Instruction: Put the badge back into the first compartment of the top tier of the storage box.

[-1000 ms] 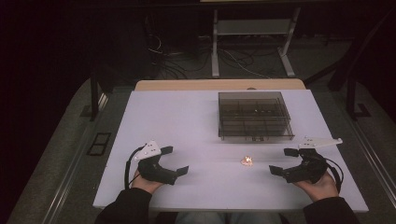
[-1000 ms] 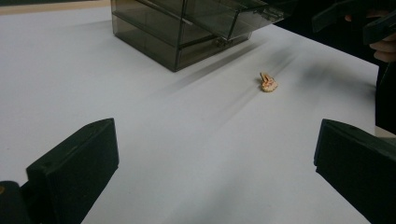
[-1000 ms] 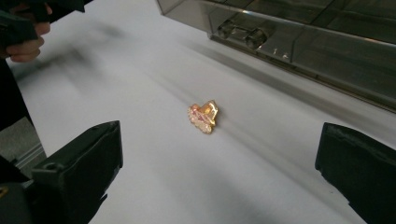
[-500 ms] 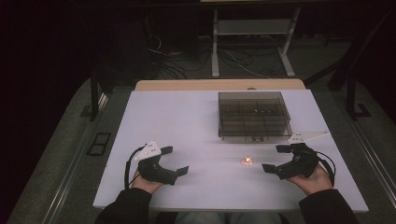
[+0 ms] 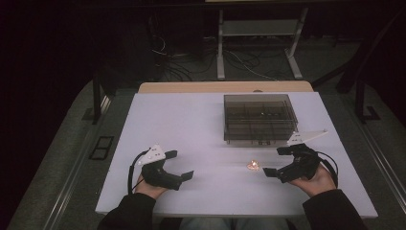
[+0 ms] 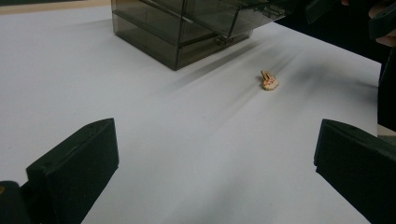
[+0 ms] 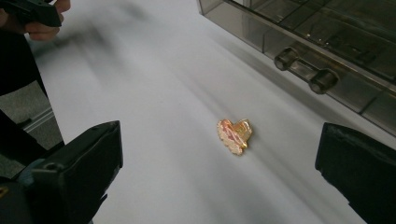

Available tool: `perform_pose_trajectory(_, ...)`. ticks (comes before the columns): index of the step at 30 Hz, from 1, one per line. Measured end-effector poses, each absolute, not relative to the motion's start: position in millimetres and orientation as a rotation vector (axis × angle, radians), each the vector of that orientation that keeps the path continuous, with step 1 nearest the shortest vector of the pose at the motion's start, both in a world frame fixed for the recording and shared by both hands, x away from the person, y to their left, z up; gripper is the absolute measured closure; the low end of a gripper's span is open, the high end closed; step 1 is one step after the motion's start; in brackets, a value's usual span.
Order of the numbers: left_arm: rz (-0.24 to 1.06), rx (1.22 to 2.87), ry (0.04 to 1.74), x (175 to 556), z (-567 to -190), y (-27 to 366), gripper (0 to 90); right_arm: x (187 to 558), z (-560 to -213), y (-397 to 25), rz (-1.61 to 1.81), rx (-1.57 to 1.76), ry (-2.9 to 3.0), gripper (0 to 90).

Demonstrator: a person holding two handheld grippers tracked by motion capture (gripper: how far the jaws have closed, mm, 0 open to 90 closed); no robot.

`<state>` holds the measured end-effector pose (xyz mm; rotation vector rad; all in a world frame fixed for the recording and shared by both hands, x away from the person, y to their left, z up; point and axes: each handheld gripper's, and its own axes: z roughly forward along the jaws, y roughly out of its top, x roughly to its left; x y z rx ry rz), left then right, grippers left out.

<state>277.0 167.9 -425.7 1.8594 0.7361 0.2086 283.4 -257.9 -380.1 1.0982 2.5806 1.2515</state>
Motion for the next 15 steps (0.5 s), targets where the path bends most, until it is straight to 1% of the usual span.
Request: perform_pose_trajectory(15, 0.204, 1.863, 0.732, 277.1, -426.1, 167.4, 0.0, 293.0, -385.7, -239.3, 1.204, 1.063, 2.663, 0.1)
